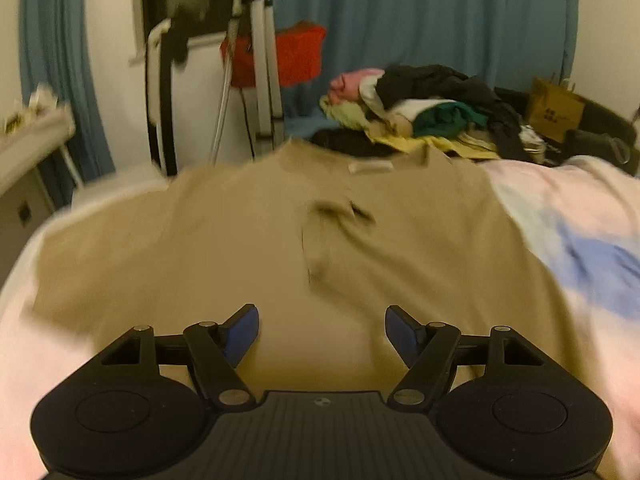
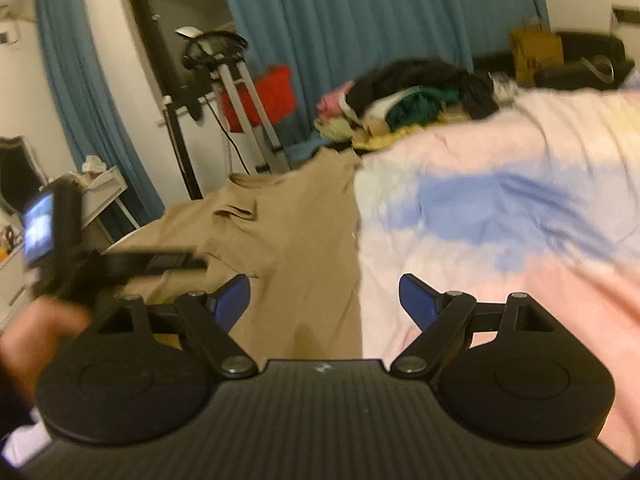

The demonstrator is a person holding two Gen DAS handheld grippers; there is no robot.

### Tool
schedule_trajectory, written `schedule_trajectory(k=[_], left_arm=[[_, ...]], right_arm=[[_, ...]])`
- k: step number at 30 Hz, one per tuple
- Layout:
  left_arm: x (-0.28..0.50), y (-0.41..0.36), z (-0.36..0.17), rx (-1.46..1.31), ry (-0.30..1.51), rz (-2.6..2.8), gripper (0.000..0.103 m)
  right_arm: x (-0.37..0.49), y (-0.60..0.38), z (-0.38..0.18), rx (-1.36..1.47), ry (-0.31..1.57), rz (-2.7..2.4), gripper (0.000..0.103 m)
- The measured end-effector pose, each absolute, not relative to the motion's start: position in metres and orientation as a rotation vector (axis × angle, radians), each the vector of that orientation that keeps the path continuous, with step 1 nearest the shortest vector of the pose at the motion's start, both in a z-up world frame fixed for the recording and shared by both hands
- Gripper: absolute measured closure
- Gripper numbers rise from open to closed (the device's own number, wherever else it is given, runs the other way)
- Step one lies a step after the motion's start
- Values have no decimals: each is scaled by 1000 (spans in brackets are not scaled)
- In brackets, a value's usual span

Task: Fold clothes

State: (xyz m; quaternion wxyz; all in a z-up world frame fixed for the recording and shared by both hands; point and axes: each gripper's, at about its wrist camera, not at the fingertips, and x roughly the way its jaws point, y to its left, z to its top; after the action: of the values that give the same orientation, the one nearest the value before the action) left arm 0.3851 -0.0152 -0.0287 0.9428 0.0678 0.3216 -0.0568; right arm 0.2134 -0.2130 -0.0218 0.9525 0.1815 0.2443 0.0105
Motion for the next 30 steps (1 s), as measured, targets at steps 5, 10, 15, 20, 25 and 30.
schedule_trajectory(k=[5, 10, 15, 20, 25, 30], left_arm=[[456, -32, -48, 181, 628, -117, 39], [502, -38, -52, 98, 642, -238, 98], [523, -39, -31, 92, 609, -149, 98], [530, -32, -37, 26, 668, -54, 75], [499, 15, -32, -215, 664, -23, 52], [452, 69, -43, -592, 694, -32, 55]], right_arm=[[239, -212, -44, 396, 510, 30, 20], [257, -208, -61, 446, 534, 90, 20], [258, -200, -57, 422, 504, 126, 20], [255, -200, -53, 421, 490, 131, 20], [247, -217, -49, 485, 488, 84, 20], [243, -221, -45, 524, 481, 91, 20]])
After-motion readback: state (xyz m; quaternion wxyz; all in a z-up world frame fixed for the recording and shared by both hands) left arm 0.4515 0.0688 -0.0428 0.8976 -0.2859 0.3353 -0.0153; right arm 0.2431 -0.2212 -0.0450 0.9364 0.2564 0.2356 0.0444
